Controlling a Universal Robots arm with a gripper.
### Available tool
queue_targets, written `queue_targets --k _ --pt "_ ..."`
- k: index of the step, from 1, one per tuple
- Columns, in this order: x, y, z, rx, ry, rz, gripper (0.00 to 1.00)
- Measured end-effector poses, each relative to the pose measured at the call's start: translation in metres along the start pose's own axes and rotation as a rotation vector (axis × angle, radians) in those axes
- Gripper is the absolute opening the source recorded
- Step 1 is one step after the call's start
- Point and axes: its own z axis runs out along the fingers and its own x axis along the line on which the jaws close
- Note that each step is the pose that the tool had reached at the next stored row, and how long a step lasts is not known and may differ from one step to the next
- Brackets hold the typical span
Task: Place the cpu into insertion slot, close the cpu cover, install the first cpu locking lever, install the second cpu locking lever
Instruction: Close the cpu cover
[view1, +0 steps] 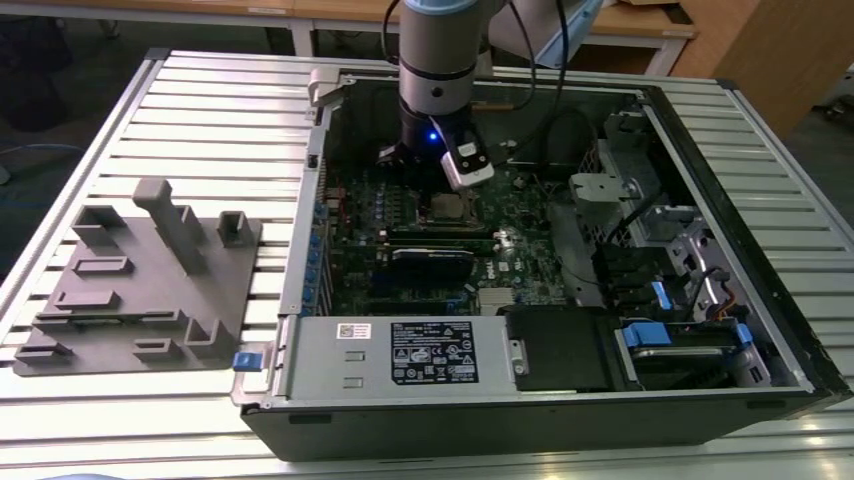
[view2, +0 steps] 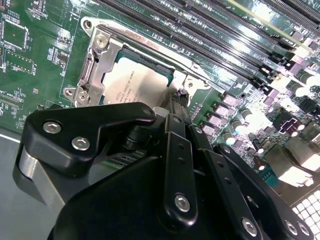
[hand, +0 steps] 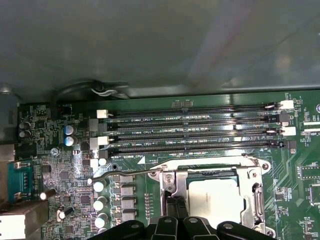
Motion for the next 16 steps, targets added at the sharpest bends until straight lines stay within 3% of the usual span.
queue_targets --k 8,16 --pt "-0.0001 0.0001 0.0001 -0.0008 -0.0005 0.0 0.11" --pt "-0.0004 0.0006 -0.0147 -0.0001 -0.0001 0.0 0.11"
